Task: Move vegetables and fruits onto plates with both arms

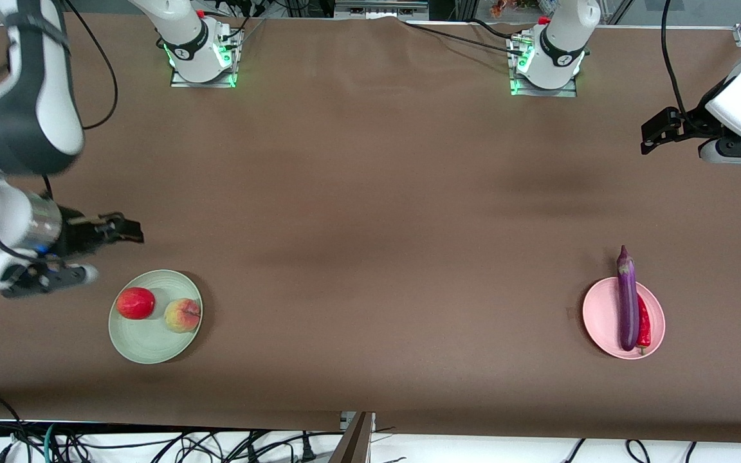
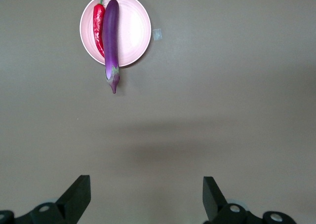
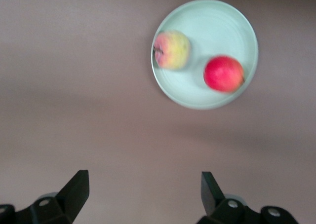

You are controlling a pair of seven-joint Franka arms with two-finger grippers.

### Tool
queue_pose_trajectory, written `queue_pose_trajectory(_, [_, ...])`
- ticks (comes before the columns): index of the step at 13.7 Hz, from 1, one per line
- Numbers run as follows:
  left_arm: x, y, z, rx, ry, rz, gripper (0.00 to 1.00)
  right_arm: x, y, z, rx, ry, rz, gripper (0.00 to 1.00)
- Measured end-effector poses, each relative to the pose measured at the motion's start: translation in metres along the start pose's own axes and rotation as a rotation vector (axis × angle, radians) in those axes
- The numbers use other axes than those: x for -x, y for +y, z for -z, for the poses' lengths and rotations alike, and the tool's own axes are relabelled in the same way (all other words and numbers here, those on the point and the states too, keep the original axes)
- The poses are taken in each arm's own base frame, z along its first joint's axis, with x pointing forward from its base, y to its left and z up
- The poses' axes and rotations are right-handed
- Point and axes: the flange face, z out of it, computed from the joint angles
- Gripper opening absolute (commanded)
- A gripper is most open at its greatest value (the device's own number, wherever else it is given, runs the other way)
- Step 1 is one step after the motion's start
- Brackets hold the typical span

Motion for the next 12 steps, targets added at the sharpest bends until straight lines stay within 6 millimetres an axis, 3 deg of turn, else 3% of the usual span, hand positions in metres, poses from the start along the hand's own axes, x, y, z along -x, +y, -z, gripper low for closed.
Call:
queue_pose_trajectory(3, [0.000, 0.000, 0.000, 0.000, 0.000, 0.000, 1.00, 0.046, -0.009, 0.042, 0.000, 0.011, -0.045, 1.00])
queue_pose_trajectory(9, [0.000, 0.000, 0.000, 0.000, -0.001, 0.000, 1.00, 0.119, 0.009, 0.077, 0.028, 0.023, -0.087, 1.00])
queue_pose_trajectory(12, [0.000, 0.000, 0.000, 0.000, -0.001, 0.001, 1.00, 0.132, 0.019, 0.077, 0.057, -0.002, -0.103, 1.00])
